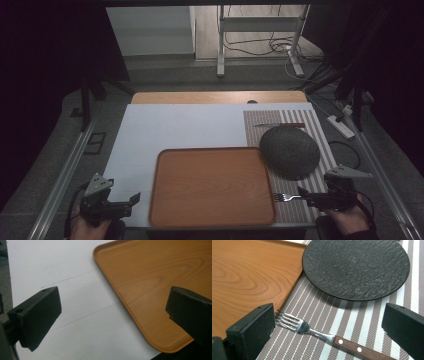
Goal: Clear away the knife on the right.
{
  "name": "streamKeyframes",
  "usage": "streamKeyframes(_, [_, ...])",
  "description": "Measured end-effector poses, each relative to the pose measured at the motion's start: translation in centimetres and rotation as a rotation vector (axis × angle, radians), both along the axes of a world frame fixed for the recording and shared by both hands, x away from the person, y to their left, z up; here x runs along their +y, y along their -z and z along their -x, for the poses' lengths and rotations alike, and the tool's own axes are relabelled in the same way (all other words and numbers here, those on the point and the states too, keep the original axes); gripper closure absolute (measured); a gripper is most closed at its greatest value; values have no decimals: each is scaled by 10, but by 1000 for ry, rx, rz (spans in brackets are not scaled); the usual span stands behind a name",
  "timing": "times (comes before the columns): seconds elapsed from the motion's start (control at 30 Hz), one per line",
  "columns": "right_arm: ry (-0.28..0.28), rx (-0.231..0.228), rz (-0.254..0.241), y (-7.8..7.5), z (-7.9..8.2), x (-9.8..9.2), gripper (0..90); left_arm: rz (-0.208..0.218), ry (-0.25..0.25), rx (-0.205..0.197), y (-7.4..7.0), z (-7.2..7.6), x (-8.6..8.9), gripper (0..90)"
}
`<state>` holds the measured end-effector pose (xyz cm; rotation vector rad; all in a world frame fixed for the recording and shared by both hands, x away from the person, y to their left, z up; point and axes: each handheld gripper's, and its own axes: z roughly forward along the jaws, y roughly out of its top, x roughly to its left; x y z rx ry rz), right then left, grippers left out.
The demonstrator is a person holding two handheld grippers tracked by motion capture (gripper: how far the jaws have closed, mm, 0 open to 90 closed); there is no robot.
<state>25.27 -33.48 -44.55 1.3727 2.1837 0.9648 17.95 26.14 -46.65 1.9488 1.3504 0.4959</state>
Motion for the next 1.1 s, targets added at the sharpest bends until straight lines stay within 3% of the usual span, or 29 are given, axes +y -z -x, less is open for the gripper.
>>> streamKeyframes(0.4, [-33,25,16,1,-3,3,0,32,-8,-12,0,2,4,8])
streamKeyframes(0.9, [-66,64,12,2,-7,4,0,47,-1,14,1,1,6,15])
streamKeyframes(1.1, [-107,30,12,-3,-20,7,0,50,2,19,1,0,6,16])
